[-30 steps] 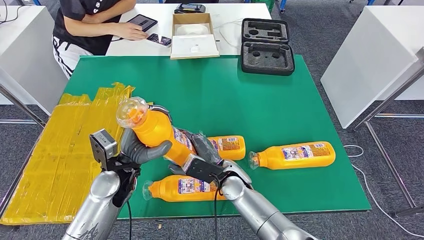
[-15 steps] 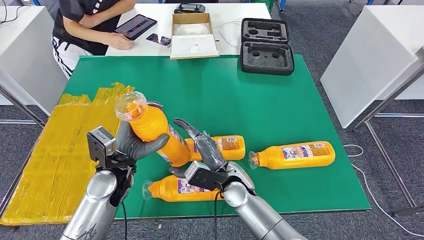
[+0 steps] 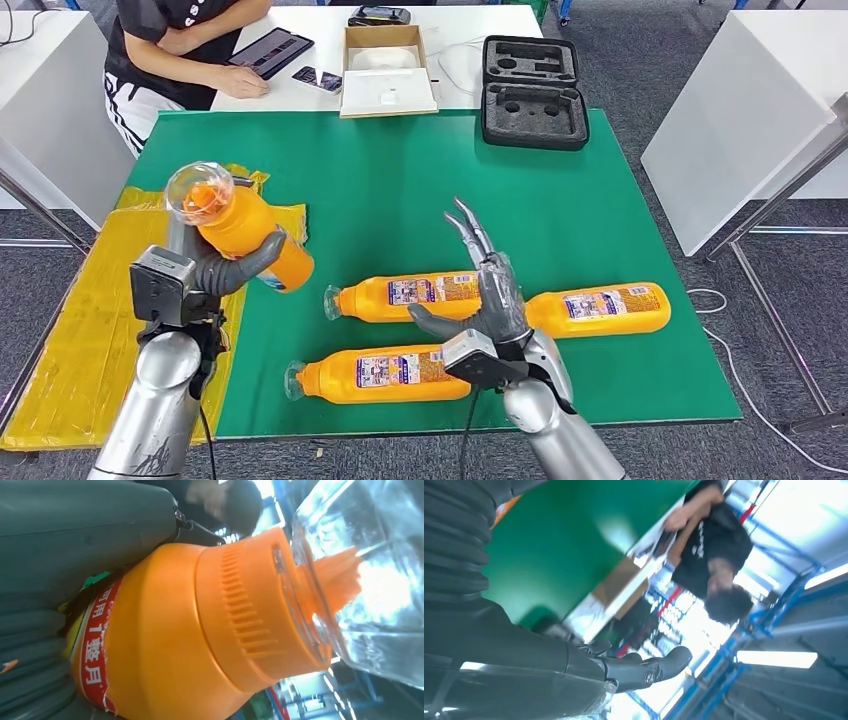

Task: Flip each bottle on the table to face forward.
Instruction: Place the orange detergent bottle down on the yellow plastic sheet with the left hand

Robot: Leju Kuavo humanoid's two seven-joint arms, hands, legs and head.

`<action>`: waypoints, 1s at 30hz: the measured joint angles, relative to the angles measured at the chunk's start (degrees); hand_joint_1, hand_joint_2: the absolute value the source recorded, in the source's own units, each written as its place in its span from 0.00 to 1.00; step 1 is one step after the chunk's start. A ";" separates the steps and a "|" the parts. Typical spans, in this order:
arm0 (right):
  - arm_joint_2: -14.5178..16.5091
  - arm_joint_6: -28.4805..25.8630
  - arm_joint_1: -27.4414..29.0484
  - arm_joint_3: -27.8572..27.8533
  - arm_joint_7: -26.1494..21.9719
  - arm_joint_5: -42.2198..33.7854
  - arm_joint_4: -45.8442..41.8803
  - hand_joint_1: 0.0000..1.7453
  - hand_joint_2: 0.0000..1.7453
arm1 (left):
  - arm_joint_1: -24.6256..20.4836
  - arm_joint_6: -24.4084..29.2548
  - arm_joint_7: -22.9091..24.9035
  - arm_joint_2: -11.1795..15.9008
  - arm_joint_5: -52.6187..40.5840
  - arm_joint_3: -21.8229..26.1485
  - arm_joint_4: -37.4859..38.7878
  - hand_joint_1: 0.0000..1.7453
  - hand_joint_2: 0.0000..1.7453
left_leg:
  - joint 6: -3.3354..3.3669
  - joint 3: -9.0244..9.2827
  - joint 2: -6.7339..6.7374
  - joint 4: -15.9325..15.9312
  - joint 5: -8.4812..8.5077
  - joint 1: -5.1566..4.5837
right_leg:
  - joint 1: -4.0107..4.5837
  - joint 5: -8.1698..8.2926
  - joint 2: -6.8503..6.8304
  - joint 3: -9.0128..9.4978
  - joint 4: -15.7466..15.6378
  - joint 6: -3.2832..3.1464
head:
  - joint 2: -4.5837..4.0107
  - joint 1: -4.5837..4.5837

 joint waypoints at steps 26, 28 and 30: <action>-3.11 -4.37 6.77 -12.71 7.30 15.06 -11.82 0.00 1.00 | -6.21 0.79 7.70 8.04 -61.65 -3.00 20.77 1.00 1.00 | 0.00 -0.01 0.04 0.00 0.01 0.01 | 0.00 0.01 0.01 -0.04 0.00 -0.01 | 0.00 0.01; -3.30 -4.28 6.89 -12.71 7.45 15.06 -11.89 0.00 1.00 | -6.55 -0.09 7.12 8.24 -60.88 -3.10 22.45 1.00 1.00 | 0.00 -0.01 0.04 0.00 0.01 0.01 | 0.00 0.01 0.01 -0.04 0.00 -0.01 | 0.00 0.00; -3.46 -4.02 6.92 -12.70 7.56 15.03 -11.94 0.00 1.00 | -6.96 -0.78 6.71 8.46 -60.13 -3.14 23.90 1.00 1.00 | 0.01 -0.01 0.04 0.00 0.01 0.01 | 0.00 0.01 0.01 -0.03 0.00 -0.01 | 0.00 0.00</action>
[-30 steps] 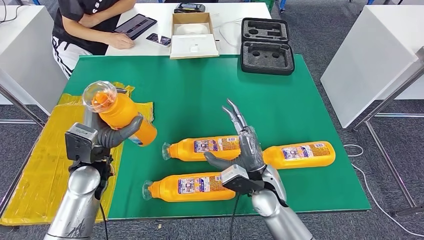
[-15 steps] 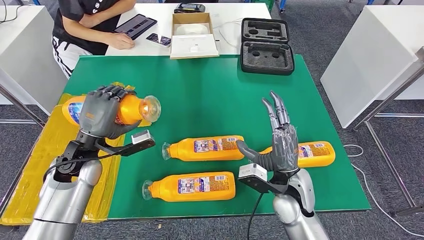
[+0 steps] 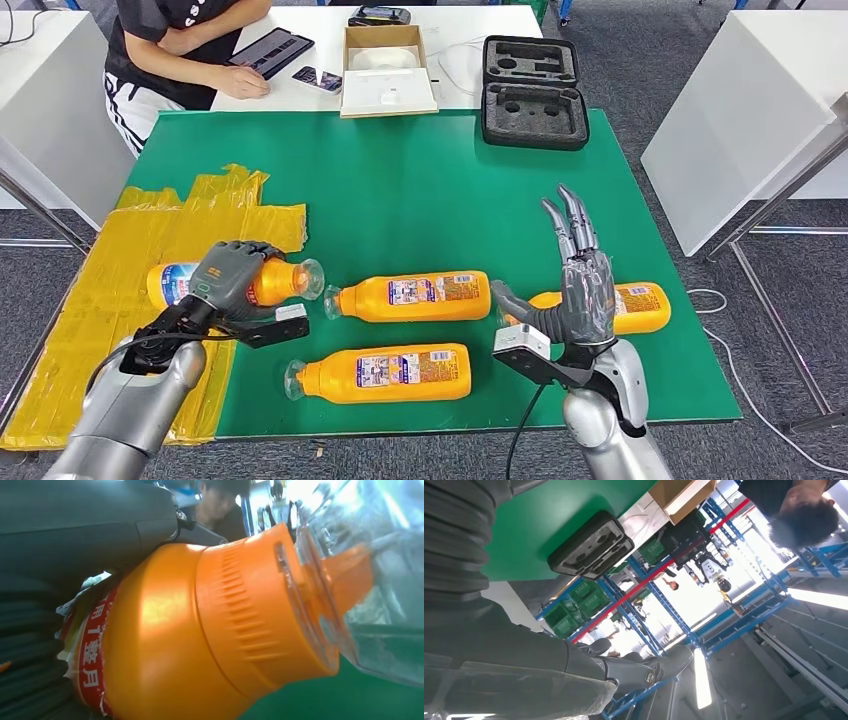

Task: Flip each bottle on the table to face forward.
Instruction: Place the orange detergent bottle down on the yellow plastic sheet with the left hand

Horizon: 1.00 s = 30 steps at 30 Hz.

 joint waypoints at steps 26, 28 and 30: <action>-0.12 2.76 0.15 0.03 1.62 1.33 -0.79 0.00 1.00 | -3.42 1.12 -0.07 0.78 2.46 0.84 12.57 0.00 0.75 | 0.00 0.02 0.01 0.00 0.00 0.00 | 0.01 0.00 0.00 0.01 0.00 0.00 | 0.00 -0.01; -0.12 2.82 0.16 0.03 1.63 1.36 -0.80 0.00 1.00 | -3.42 1.17 -0.04 0.78 2.37 0.85 12.71 0.00 0.25 | 0.00 0.02 0.01 0.00 0.00 0.00 | 0.01 0.00 0.00 0.01 0.00 0.00 | 0.00 -0.01; -0.12 3.05 0.17 0.03 1.68 1.45 -0.83 0.00 1.00 | -3.43 1.21 0.38 0.78 1.90 0.85 13.09 0.00 0.00 | 0.00 0.02 0.01 0.00 0.00 0.01 | 0.01 0.00 0.00 0.01 0.00 0.00 | 0.00 -0.01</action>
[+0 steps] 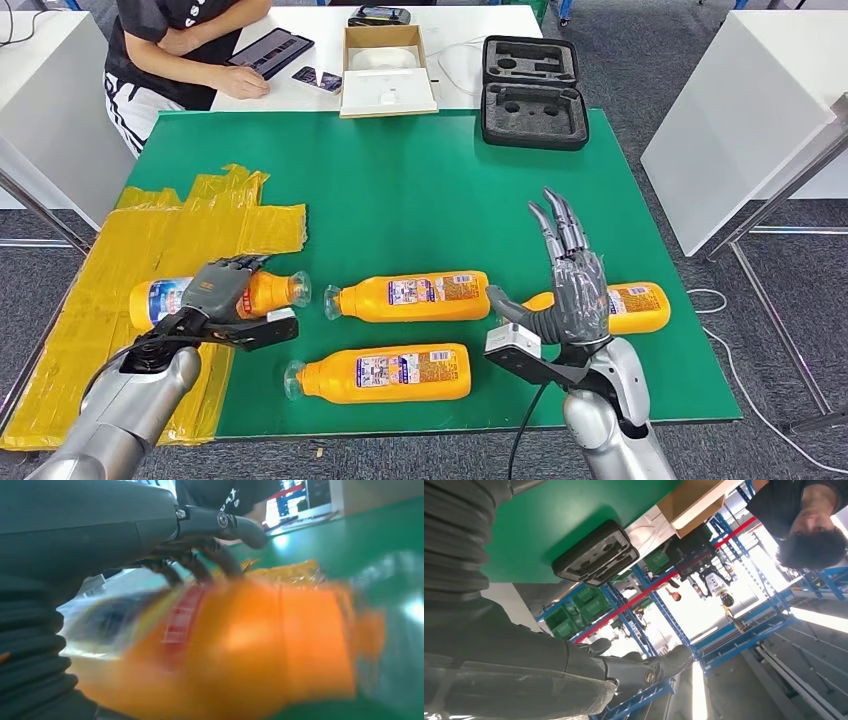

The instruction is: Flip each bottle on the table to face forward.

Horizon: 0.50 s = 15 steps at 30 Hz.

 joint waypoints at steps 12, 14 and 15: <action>0.27 1.88 2.00 0.07 1.07 2.61 -0.44 0.00 1.00 | 0.49 2.27 2.11 -0.51 -2.12 2.45 4.43 0.00 0.00 | 0.00 -0.02 -0.02 0.00 0.00 -0.01 | 0.00 0.00 0.00 0.00 0.00 0.00 | 0.00 0.01; 0.29 2.16 2.31 0.03 1.54 3.26 -0.50 0.00 1.00 | 1.22 2.21 -0.01 -0.52 0.43 3.64 3.07 0.00 0.00 | 0.00 -0.02 -0.02 0.00 0.00 0.00 | 0.00 0.00 0.00 0.00 0.00 0.00 | 0.00 0.01; 0.29 2.35 2.48 -0.03 1.81 3.59 -0.61 0.00 1.00 | 1.79 2.13 -1.22 -0.52 2.35 4.39 1.84 0.00 0.00 | 0.00 -0.02 -0.01 0.00 0.00 0.00 | 0.00 0.00 0.00 -0.01 0.00 0.00 | 0.00 0.01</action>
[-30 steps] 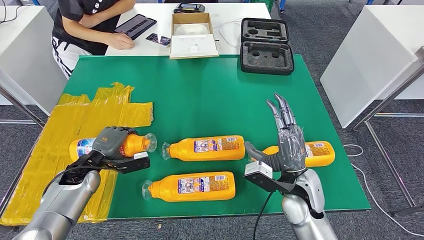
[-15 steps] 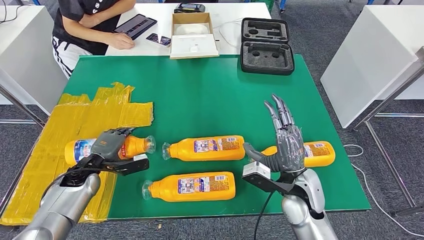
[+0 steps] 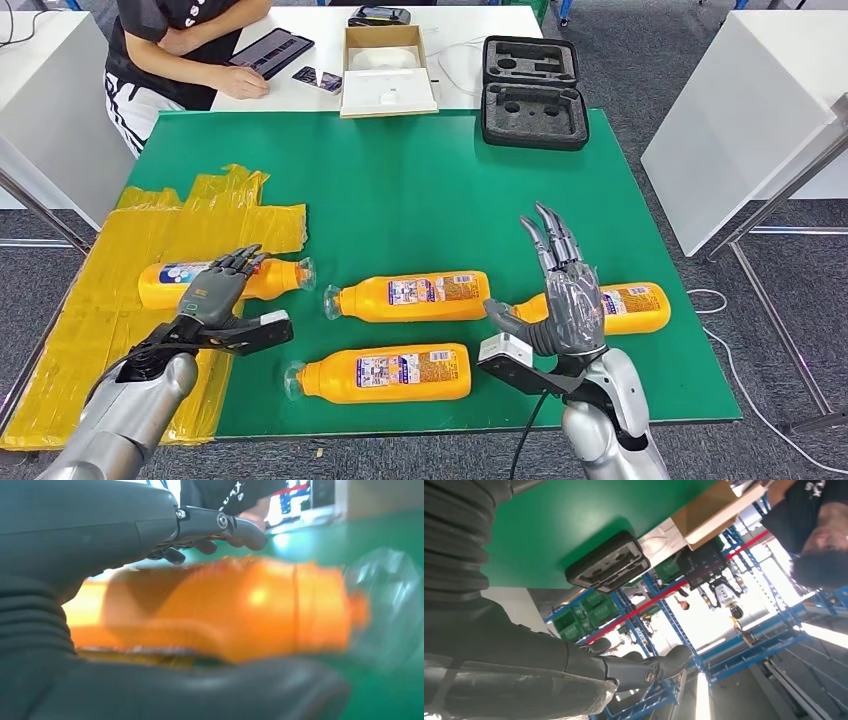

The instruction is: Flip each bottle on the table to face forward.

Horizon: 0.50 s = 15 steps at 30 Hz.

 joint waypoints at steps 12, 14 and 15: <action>-0.30 1.29 2.14 -2.49 1.06 0.81 -2.76 0.00 1.00 | 7.19 2.50 -5.71 -0.02 13.90 10.34 -25.01 0.00 0.50 | -0.02 -0.02 0.01 0.00 -0.02 0.00 | 0.00 -0.02 0.01 -0.02 -0.01 -0.01 | 0.00 0.01; -0.33 1.29 2.33 -3.02 1.09 0.88 -3.07 0.00 1.00 | 8.07 3.85 -3.85 -0.15 12.18 12.25 -29.28 0.00 1.00 | -0.02 -0.02 0.00 0.00 -0.03 0.00 | 0.00 -0.02 0.01 -0.03 -0.01 -0.01 | 0.00 -0.01; -0.33 1.29 2.35 -3.28 1.27 1.31 -3.22 0.00 1.00 | 8.46 4.23 -3.44 -0.35 12.33 13.17 -31.38 0.00 1.00 | -0.02 -0.02 0.00 0.00 -0.02 0.00 | 0.00 -0.02 0.00 -0.04 -0.01 -0.01 | 0.00 0.00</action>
